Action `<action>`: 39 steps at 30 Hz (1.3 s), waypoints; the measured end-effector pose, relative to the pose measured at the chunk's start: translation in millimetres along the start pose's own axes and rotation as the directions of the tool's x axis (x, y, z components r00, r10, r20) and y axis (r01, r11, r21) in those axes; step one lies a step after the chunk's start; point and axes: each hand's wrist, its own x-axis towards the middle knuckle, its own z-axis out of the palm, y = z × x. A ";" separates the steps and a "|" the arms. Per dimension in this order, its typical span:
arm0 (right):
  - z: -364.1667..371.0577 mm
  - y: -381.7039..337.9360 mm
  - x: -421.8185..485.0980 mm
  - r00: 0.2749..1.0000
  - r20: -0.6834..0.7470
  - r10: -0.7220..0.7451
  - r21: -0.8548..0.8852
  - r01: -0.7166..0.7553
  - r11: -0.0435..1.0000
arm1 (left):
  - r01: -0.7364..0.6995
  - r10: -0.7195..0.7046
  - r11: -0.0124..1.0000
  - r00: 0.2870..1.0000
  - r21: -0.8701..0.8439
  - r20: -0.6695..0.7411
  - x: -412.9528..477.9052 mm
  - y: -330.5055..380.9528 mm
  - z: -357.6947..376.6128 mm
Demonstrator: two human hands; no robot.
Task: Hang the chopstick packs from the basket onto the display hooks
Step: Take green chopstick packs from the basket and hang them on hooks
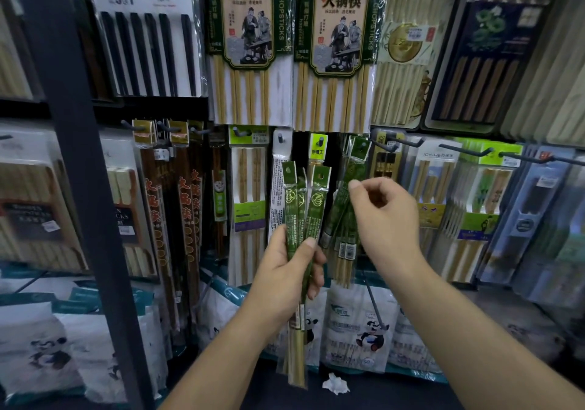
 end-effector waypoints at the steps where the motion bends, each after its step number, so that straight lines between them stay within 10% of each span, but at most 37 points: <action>1: 1.7 -1.5 -5.4 0.999 0.046 -0.022 0.002 0.022 1.000 | -0.017 0.017 1.000 1.000 0.012 0.004 -0.4 0.7 0.7; 14: 9.0 -10.4 -6.1 0.983 0.152 0.101 0.212 -0.132 0.968 | -0.033 0.034 0.999 0.997 -0.021 0.075 -2.6 1.6 4.8; 24: -0.2 -22.1 23.8 0.995 -0.083 0.053 0.221 -0.034 0.975 | -0.020 0.024 0.976 1.000 0.216 -0.017 3.1 -11.8 -5.3; 39: 5.5 -13.4 40.9 0.985 -0.141 0.099 0.237 -0.064 0.970 | 0.065 -0.063 0.994 0.998 -0.086 0.024 1.1 -6.1 -1.4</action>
